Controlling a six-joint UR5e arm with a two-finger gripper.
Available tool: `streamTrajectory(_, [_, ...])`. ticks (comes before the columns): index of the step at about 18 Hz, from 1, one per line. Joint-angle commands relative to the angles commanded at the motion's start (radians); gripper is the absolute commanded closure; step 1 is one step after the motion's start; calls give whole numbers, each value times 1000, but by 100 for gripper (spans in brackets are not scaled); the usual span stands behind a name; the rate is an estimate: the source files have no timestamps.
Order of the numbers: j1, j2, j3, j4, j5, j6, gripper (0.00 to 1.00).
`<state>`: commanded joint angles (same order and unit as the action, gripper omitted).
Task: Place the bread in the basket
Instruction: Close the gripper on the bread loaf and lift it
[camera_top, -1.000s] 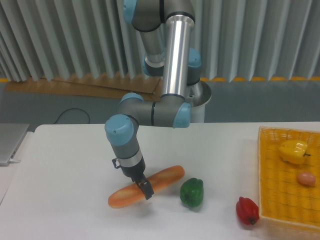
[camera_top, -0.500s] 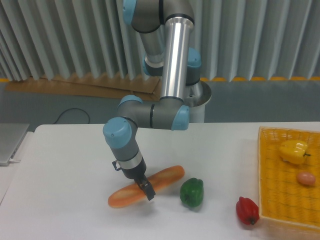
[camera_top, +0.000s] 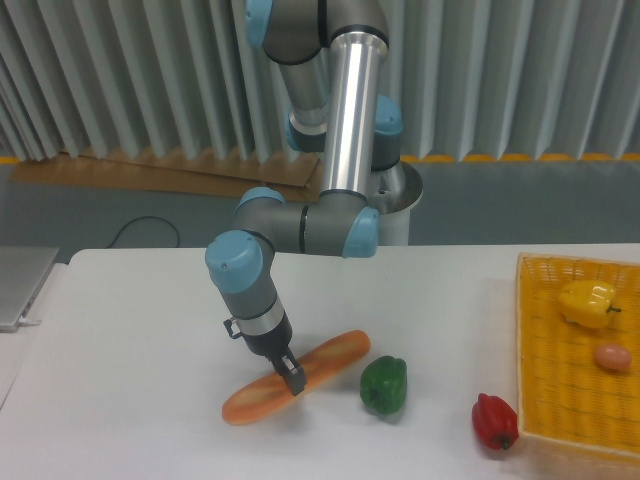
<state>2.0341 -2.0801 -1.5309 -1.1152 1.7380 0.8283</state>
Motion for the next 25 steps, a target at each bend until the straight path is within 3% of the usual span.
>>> streamTrajectory(10, [8, 12, 2, -2, 0, -6, 42])
streamTrajectory(25, [75, 147, -3, -32, -26, -21, 42])
